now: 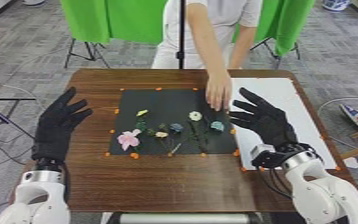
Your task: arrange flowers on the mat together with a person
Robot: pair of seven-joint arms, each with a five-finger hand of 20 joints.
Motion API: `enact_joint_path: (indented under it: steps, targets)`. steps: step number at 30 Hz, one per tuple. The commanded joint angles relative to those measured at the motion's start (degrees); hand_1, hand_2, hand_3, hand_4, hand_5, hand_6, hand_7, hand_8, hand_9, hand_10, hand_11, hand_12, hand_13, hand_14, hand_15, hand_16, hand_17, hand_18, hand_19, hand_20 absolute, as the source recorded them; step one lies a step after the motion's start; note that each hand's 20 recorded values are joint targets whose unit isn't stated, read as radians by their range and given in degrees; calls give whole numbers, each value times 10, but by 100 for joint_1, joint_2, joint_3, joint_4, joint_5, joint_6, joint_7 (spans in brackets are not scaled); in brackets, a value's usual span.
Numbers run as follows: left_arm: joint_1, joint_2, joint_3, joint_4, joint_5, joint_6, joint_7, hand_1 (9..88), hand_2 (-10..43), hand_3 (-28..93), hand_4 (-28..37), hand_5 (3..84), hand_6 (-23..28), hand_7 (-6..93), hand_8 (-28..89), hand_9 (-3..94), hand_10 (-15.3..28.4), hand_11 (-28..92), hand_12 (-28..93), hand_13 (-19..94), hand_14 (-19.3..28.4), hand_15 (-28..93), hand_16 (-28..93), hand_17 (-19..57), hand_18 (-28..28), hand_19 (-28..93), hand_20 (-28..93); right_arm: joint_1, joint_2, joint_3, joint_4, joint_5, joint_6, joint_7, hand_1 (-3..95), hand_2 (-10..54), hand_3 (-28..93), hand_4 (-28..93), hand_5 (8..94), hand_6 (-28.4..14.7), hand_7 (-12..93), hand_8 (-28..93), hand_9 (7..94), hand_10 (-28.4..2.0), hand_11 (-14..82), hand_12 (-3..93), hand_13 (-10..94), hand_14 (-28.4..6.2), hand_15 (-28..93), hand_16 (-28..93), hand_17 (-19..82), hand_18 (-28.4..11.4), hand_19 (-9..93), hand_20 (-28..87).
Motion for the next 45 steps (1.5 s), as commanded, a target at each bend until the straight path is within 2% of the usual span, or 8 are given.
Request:
enact_joint_path:
  steps: [1,9,15,16,22,30,45]
  targets:
    - [134,-102,-42,-41,44,-102,-131,207,62,787,-283,359,47,81,-76,378,176,224,97,280,256,484,-78,-78,273,487,168,-57,-60,-32,2,34,-1,-51,169,40,803,-283,359,57,127,-117,407,-110,46,144,325,-170,176,197,28,-234,392,129]
    - [122,-123,-91,-26,33,-123,-148,210,62,783,-283,360,48,75,-72,380,175,218,100,283,255,476,-73,-73,273,491,167,34,-52,-76,50,84,13,-75,168,40,805,-283,360,57,127,-117,410,-109,48,144,329,-170,179,195,30,-232,387,130]
    - [140,-26,5,-25,-54,-59,-19,210,61,784,-283,359,49,75,-70,380,176,217,101,282,255,475,-71,-74,273,492,165,59,-69,-89,62,89,3,-97,168,40,805,-283,361,57,127,-117,411,-108,49,144,332,-169,181,195,29,-231,385,131]
    - [129,3,33,-15,-79,-37,36,210,61,784,-283,359,49,76,-70,379,176,217,101,282,255,475,-71,-74,273,492,165,66,-70,-91,67,87,-2,-119,169,40,805,-283,361,58,127,-117,411,-108,49,144,332,-169,181,195,29,-231,385,131]
    - [95,27,76,-3,-104,30,102,210,61,785,-283,358,50,77,-70,380,176,217,102,282,257,476,-70,-74,271,494,165,79,-94,-111,84,90,3,-146,168,40,807,-283,361,58,127,-118,412,-108,49,143,333,-169,183,193,30,-230,383,132]
    - [79,111,170,14,-180,155,255,212,61,787,-283,358,50,80,-72,381,177,222,102,285,258,481,-71,-72,269,501,167,103,-116,-119,98,97,-10,-153,167,39,809,-283,361,59,127,-117,414,-108,49,143,335,-169,185,193,31,-229,382,135]
    - [54,85,168,31,-175,133,256,213,62,788,-283,360,51,83,-74,384,178,230,100,288,258,487,-74,-68,266,519,181,122,-130,-131,110,97,7,-176,169,39,809,-283,363,59,128,-118,417,-107,52,143,339,-170,187,191,32,-228,383,137]
